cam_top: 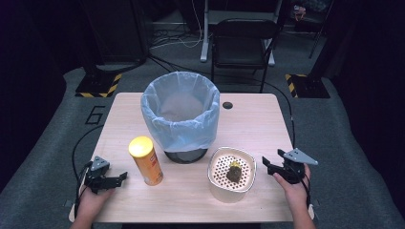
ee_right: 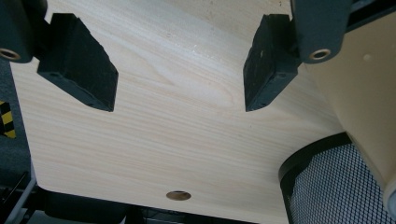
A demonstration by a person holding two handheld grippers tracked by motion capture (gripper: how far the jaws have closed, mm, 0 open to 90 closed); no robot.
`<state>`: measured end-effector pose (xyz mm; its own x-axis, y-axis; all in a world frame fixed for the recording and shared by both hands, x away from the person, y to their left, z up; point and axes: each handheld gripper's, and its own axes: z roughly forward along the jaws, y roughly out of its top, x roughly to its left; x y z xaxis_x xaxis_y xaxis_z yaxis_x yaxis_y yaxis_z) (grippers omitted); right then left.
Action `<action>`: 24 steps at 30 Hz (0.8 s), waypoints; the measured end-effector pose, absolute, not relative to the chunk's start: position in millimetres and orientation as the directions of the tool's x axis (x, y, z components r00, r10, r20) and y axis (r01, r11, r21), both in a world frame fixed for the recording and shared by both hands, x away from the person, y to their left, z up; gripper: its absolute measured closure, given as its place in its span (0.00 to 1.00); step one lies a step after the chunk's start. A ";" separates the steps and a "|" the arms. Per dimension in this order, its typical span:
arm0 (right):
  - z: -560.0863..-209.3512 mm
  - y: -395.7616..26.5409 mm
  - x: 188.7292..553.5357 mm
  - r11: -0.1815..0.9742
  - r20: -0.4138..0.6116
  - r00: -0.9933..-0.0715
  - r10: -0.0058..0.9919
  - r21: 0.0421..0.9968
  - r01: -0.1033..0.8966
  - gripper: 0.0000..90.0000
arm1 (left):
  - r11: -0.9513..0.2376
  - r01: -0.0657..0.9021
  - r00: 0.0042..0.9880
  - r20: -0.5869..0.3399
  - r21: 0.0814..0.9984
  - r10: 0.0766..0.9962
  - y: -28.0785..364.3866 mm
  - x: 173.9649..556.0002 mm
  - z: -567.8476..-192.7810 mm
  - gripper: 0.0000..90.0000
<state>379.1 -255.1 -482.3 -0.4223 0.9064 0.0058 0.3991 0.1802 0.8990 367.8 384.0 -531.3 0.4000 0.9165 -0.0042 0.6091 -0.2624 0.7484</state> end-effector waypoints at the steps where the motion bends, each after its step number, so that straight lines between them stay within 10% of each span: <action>1: -483.2 -255.1 378.5 0.188 -0.001 -0.425 0.905 0.898 0.398 0.29 | -0.262 0.626 0.408 -0.022 0.734 0.913 383.8 366.8 -529.6 0.15; 24: -492.9 -259.2 377.8 0.202 -0.007 -0.426 0.905 0.887 0.416 0.29 | -0.323 0.403 0.754 -0.110 0.856 0.648 341.5 336.9 -472.0 0.15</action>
